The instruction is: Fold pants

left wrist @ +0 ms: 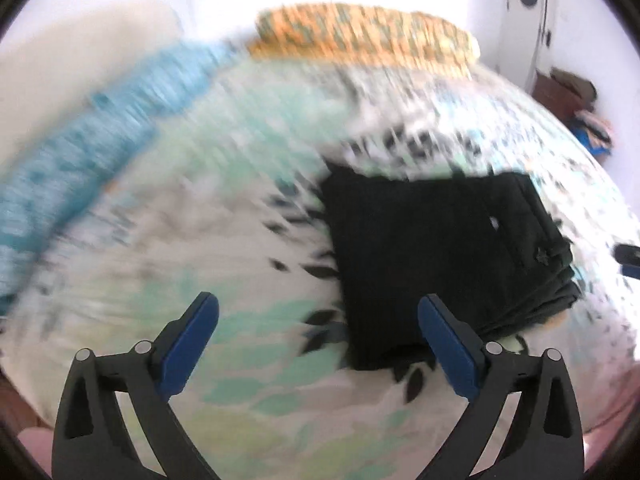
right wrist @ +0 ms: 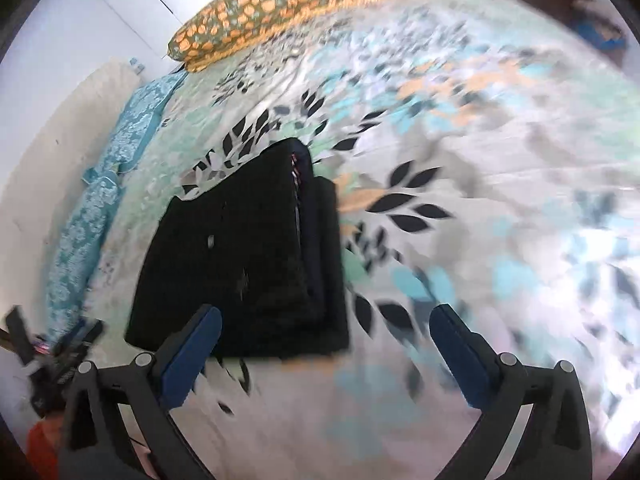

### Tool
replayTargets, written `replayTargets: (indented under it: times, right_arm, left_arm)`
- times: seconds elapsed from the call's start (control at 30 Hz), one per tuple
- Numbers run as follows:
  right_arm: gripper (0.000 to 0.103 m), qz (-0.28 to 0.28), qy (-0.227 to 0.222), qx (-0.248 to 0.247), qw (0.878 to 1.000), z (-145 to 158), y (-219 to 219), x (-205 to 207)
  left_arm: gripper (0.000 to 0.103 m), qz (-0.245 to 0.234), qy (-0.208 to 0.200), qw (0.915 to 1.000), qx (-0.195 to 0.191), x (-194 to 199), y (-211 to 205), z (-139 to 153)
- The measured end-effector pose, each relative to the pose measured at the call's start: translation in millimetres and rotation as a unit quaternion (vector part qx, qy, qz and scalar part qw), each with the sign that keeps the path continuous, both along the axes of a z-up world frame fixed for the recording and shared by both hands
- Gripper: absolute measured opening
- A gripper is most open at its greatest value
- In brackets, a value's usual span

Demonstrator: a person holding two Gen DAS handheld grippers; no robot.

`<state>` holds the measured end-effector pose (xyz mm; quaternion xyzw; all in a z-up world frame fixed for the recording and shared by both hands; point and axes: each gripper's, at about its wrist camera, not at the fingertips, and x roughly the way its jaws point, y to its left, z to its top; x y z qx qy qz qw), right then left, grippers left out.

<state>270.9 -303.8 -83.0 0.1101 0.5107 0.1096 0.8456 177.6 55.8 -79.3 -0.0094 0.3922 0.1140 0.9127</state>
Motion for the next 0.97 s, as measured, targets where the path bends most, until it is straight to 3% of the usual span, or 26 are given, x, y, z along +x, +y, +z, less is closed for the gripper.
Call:
replayTargets:
  times: [0.03, 0.1, 0.23, 0.3, 0.5, 0.97]
  right_arm:
    - [0.103, -0.008, -0.026, -0.029, 0.999, 12, 4, -21]
    - [0.103, -0.018, -0.058, -0.071, 0.996, 31, 11, -44]
    - [0.103, -0.01, -0.091, -0.111, 0.99, 43, 40, -88]
    - [0.103, 0.007, -0.109, -0.131, 0.985, 44, 58, -106]
    - [0.103, 0.028, -0.109, -0.145, 0.983, 38, 80, -111]
    - [0.103, 0.047, -0.127, -0.16, 0.978, 41, 96, -122]
  left_arm:
    - [0.101, 0.005, -0.016, 0.9997, 0.018, -12, -3, 6]
    - [0.102, 0.004, -0.009, 0.9994, 0.032, -22, -10, 8]
    - [0.102, -0.01, 0.024, 0.9993, -0.026, -32, -19, 16]
    - [0.102, 0.001, 0.035, 0.999, -0.028, -37, -24, 19]
    - [0.102, -0.002, 0.031, 0.9995, -0.005, -49, -36, 21]
    - [0.102, 0.002, 0.023, 0.9995, -0.021, -61, -33, 19]
